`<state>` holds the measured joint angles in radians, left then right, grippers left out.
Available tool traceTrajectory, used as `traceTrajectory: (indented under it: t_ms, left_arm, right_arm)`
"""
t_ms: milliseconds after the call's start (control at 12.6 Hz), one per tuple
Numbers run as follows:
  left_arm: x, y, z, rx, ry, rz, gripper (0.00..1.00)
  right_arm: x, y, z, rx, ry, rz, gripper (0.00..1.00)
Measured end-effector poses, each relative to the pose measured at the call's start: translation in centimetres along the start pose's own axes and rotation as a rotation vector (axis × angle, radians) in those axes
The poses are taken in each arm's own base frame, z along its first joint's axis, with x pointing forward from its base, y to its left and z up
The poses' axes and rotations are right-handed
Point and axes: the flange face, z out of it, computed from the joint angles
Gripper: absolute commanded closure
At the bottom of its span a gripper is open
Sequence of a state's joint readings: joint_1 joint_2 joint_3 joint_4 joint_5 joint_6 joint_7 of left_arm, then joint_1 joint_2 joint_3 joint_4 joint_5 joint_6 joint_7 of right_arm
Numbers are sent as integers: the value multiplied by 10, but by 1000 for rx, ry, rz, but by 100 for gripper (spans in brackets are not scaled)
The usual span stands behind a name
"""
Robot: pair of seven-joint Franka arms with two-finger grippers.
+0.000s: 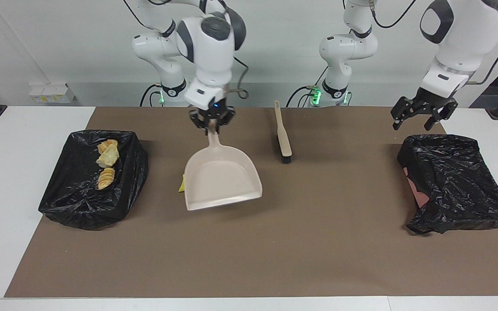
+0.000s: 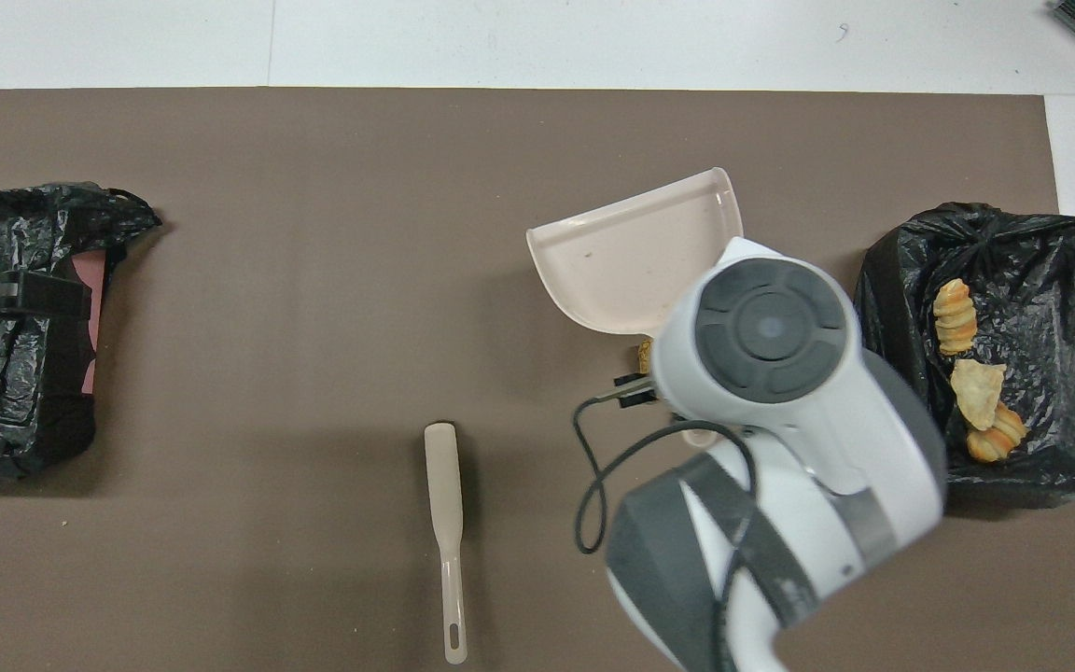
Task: Sweep and dump trash in bin
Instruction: 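Carry the dustpan back and set it down mid-table with the right gripper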
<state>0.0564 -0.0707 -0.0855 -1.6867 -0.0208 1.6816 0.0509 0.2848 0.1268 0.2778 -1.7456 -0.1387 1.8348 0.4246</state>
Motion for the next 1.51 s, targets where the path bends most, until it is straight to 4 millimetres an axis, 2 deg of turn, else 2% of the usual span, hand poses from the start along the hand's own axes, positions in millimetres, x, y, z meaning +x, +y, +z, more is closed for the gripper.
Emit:
traceTrajectory:
  t_ms: [159,317,476,714,793,873,952,1031,1111,1190,1269,1428,1507]
  left_arm:
    - [-5,1,-14,-1,-23,1,0]
    - [-7,1,-14,-2,-38,2,0]
    - [-8,3,-13,-2,-51,4,0]
    - [-9,3,-13,-2,-54,7,0]
    - [-9,4,-13,-2,-54,10,0]
    - [-9,5,-13,-2,-54,13,0]
    - [-9,6,-12,-2,-55,16,0]
    - [-9,9,-12,-2,-63,20,0]
    - [-11,12,-11,-3,-77,26,0]
    - [-13,15,-9,-4,-98,31,0]
    - [-15,17,-8,-4,-116,35,0]
    - [-15,22,-3,-5,-139,44,0]
    - [-12,23,2,-7,-149,49,0]
  right_arm:
    - [20,-51,34,49,17,77,100]
    - [44,-92,62,102,29,138,100]
    - [65,-133,81,143,40,137,100]
    - [77,-172,103,161,64,118,100]
    - [74,-184,110,147,81,104,94]
    - [71,-191,115,135,84,102,72]
    - [70,-194,117,131,86,100,66]
    - [71,-191,117,128,88,104,65]
    - [75,-185,119,123,89,112,48]
    - [78,-181,120,120,89,118,13]
    - [79,-179,120,118,91,120,0]
    - [79,-178,115,115,101,117,0]
    - [77,-177,105,117,110,116,0]
